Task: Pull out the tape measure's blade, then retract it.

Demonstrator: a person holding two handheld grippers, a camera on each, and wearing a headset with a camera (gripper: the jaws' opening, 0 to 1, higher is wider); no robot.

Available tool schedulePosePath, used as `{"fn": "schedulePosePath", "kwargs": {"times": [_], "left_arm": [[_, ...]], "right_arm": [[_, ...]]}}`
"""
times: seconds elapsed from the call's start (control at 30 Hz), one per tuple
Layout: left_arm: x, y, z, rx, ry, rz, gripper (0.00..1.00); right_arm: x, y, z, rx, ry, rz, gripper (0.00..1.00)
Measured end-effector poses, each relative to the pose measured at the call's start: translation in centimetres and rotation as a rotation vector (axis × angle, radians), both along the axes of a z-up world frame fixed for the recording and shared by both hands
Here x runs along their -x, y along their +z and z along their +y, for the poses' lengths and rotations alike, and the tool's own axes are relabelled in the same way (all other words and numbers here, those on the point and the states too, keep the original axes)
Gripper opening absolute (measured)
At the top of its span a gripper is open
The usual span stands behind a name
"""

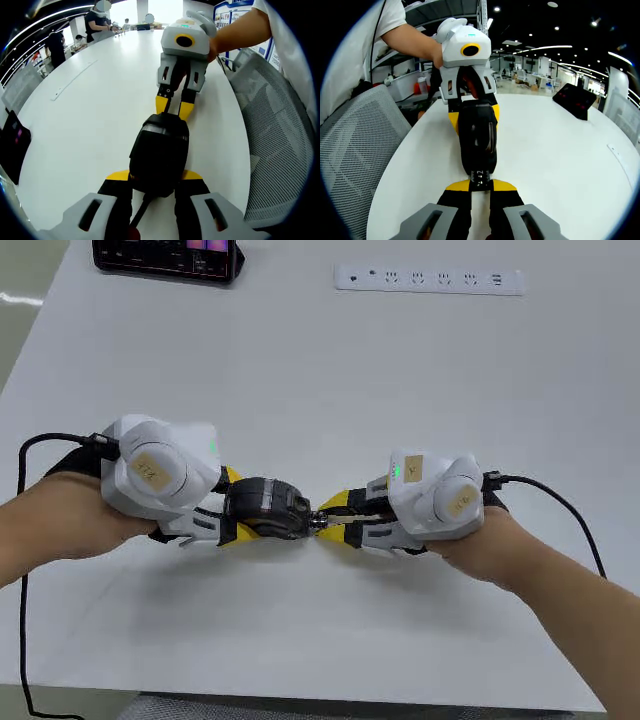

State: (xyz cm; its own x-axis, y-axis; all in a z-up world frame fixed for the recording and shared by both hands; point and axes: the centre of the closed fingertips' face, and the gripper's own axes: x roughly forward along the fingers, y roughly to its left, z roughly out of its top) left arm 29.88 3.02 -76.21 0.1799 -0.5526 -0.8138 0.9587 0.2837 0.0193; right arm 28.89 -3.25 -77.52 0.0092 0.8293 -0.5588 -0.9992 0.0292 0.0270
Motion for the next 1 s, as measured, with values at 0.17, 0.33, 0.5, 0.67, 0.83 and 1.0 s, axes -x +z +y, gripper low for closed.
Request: {"fn": "schedulePosePath", "kwargs": {"times": [0.17, 0.33, 0.5, 0.67, 0.83, 1.0], "left_arm": [[0.0, 0.0, 0.0, 0.001, 0.001, 0.002, 0.27], [0.1, 0.0, -0.1, 0.001, 0.0, 0.003, 0.27], [0.1, 0.1, -0.1, -0.001, -0.002, 0.004, 0.27], [0.2, 0.1, -0.2, 0.001, -0.001, 0.004, 0.27], [0.2, 0.1, -0.2, 0.001, 0.0, 0.004, 0.27], [0.2, 0.1, -0.2, 0.001, -0.001, 0.004, 0.27]], "right_arm": [[0.0, 0.1, -0.6, 0.005, -0.006, 0.004, 0.09], [0.0, 0.0, -1.3, 0.007, -0.012, 0.005, 0.09], [0.0, 0.1, -1.9, 0.01, -0.019, 0.005, 0.09], [0.0, 0.2, -2.4, 0.015, -0.024, 0.002, 0.09], [-0.1, 0.3, -2.9, 0.019, -0.03, 0.0, 0.09], [0.0, 0.3, -3.3, 0.023, -0.032, 0.0, 0.09]]}}
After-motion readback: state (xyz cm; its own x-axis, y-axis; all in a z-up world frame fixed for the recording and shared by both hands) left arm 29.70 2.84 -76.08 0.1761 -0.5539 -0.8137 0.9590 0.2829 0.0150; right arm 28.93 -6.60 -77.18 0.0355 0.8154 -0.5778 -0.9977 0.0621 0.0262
